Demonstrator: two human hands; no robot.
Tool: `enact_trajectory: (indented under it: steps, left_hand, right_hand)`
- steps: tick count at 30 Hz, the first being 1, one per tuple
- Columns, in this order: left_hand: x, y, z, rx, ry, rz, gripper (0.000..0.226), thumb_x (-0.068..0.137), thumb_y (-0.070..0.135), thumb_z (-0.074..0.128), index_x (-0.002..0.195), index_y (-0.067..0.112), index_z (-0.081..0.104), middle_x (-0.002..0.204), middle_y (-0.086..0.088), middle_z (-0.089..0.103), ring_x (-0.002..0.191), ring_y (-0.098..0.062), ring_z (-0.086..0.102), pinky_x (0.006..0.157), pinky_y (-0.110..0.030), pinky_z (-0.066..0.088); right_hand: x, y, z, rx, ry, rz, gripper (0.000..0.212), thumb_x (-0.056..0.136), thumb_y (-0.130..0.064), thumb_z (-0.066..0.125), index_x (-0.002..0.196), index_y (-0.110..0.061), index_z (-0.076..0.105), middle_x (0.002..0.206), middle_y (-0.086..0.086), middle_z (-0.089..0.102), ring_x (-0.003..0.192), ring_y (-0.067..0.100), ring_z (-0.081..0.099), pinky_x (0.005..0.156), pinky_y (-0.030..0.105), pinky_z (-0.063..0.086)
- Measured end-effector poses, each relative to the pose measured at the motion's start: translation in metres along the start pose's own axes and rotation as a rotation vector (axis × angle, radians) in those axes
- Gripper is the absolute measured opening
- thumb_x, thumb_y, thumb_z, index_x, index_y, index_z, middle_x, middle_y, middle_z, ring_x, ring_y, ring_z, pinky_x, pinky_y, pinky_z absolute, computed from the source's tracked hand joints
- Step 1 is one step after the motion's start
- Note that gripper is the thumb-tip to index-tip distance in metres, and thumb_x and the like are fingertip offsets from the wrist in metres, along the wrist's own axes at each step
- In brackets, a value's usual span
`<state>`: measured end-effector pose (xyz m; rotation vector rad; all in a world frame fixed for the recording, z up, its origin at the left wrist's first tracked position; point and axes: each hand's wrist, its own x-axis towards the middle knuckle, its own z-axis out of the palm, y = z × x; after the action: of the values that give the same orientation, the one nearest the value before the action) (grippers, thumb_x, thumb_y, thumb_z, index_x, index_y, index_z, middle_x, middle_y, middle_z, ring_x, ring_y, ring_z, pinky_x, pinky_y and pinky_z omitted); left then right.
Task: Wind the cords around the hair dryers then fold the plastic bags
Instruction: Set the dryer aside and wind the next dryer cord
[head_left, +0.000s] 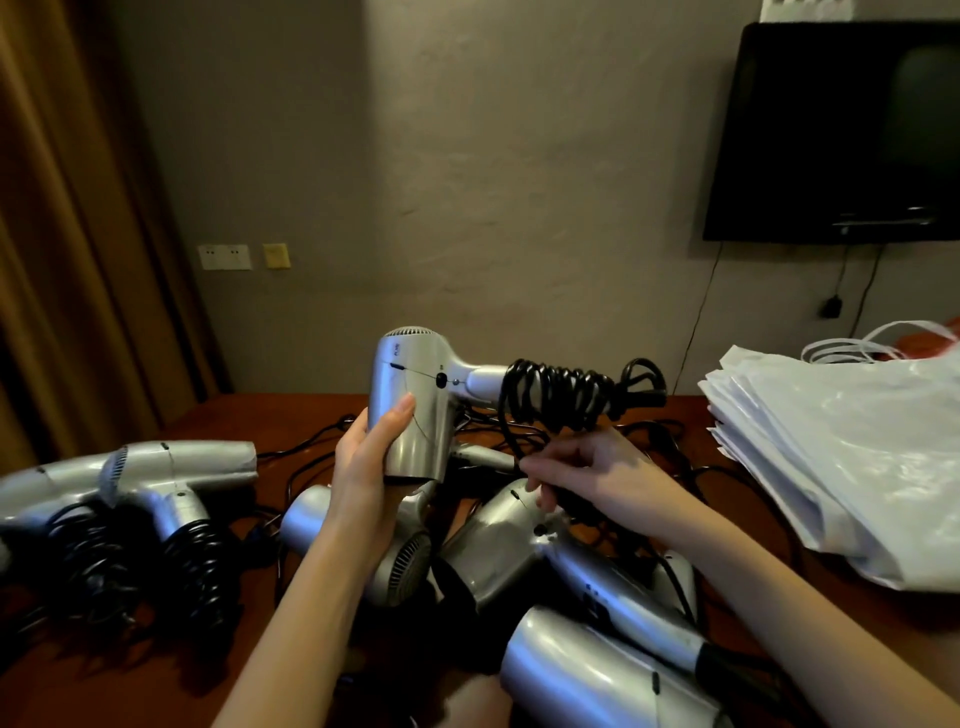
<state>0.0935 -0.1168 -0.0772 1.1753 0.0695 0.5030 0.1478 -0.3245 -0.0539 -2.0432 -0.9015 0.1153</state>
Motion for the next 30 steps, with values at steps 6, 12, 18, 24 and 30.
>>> enact_trajectory:
  steps: [6,12,18,24,30]
  left_hand:
    - [-0.001,0.001,-0.003,0.002,-0.049,-0.062,0.074,0.062,0.05,0.071,0.119,0.005,0.063,0.099,-0.018,0.068,0.083,-0.028,0.067,0.063,-0.03,0.056]
    - [-0.002,0.002,-0.005,0.018,-0.112,-0.081,0.066,0.061,0.05,0.07,0.112,0.009,0.065,0.094,-0.013,0.07,0.078,-0.024,0.068,0.063,-0.03,0.056]
    - [-0.004,0.002,-0.005,-0.003,-0.174,-0.097,0.086,0.057,0.047,0.073,0.124,-0.004,0.054,0.089,-0.015,0.07,0.07,-0.023,0.069,0.057,-0.029,0.056]
    - [-0.005,0.001,-0.004,0.093,-0.24,-0.07,0.07,0.057,0.045,0.073,0.114,0.005,0.061,0.086,-0.015,0.069,0.07,-0.027,0.068,0.055,-0.03,0.055]
    - [-0.004,-0.006,0.0,0.276,-0.227,-0.019,0.084,0.048,0.043,0.078,0.125,0.017,0.058,0.094,0.01,0.074,0.091,-0.018,0.071,0.075,-0.037,0.053]
  right_hand:
    - [-0.001,-0.004,-0.009,-0.01,0.004,0.167,0.038,0.086,-0.054,0.057,0.066,-0.021,0.059,0.046,-0.016,0.058,0.046,-0.004,0.057,0.052,0.004,0.04]
    - [-0.008,-0.013,-0.041,0.147,-0.025,0.201,0.029,0.08,-0.031,0.071,0.067,-0.009,0.058,0.054,-0.008,0.047,0.045,0.002,0.042,0.045,0.008,0.034]
    - [0.005,0.012,-0.045,-0.283,0.102,-0.007,0.005,0.085,0.001,0.063,0.085,-0.002,0.066,0.067,-0.012,0.061,0.068,0.01,0.062,0.053,0.008,0.037]
    - [0.017,0.019,-0.051,-0.157,0.114,0.145,0.017,0.078,-0.01,0.075,0.091,-0.019,0.068,0.096,0.002,0.07,0.094,0.014,0.065,0.089,0.027,0.047]
    - [0.002,0.009,-0.048,-0.331,0.278,-0.075,0.031,0.064,-0.032,0.078,0.091,-0.024,0.065,0.084,-0.007,0.071,0.08,0.003,0.066,0.075,0.021,0.05]
